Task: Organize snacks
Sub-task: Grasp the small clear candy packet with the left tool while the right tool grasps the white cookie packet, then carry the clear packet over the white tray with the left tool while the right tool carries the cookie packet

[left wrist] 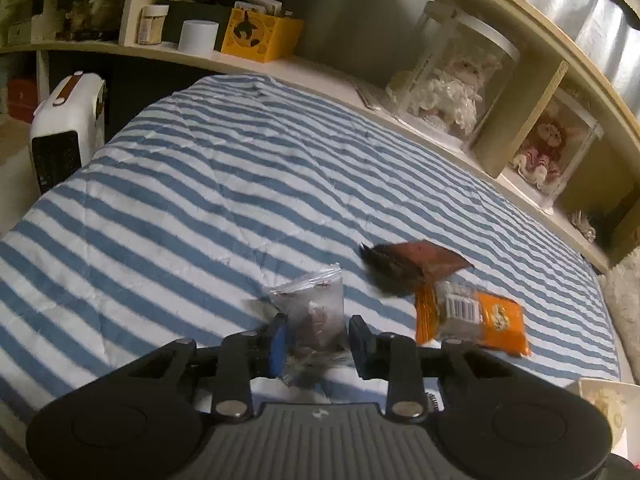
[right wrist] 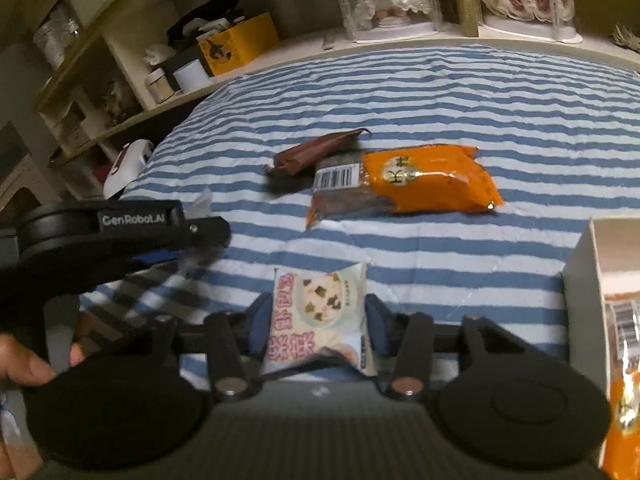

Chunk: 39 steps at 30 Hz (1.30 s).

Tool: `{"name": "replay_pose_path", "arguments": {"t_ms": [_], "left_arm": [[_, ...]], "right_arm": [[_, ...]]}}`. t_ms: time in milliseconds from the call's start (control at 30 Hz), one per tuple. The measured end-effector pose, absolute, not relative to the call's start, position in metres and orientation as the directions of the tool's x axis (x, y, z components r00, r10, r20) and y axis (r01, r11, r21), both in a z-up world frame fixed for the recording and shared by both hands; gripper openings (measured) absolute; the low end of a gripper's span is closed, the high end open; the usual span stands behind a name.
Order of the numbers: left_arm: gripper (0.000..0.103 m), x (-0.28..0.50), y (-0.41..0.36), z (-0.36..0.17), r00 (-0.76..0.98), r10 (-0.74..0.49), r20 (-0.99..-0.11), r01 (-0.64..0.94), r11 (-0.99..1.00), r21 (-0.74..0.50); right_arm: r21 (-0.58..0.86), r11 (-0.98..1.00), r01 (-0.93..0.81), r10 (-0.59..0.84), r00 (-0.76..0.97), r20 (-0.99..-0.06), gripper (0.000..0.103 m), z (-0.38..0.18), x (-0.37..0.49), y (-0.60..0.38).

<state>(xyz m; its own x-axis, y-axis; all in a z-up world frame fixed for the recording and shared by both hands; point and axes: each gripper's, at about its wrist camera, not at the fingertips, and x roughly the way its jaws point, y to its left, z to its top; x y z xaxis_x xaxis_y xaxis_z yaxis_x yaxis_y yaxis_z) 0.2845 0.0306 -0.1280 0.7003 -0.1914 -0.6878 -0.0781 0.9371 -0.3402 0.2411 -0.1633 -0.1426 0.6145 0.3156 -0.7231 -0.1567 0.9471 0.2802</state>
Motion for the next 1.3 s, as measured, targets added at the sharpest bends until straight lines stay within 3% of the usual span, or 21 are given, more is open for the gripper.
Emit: {"name": "replay_pose_path", "arguments": {"t_ms": [367,1000,1300], "left_arm": [[0.034,0.236,0.025,-0.08,0.731,-0.232,-0.642,-0.033,0.928,-0.372],[0.034,0.155,-0.02,-0.04,0.716,-0.254,-0.65,0.148,0.966,-0.213],[0.034,0.128,-0.046,-0.033,0.704,-0.33,-0.629,0.213,0.943,-0.257]], "right_arm": [[0.254,0.952,-0.173,0.303,0.671,-0.676,0.054,-0.095,0.203,-0.185],[0.22,0.964,-0.146,0.256,0.722,-0.643,0.055,-0.045,0.136,-0.23],[0.204,0.969,-0.138,0.239,0.731,-0.639,0.055,-0.037,0.104,-0.255]]}}
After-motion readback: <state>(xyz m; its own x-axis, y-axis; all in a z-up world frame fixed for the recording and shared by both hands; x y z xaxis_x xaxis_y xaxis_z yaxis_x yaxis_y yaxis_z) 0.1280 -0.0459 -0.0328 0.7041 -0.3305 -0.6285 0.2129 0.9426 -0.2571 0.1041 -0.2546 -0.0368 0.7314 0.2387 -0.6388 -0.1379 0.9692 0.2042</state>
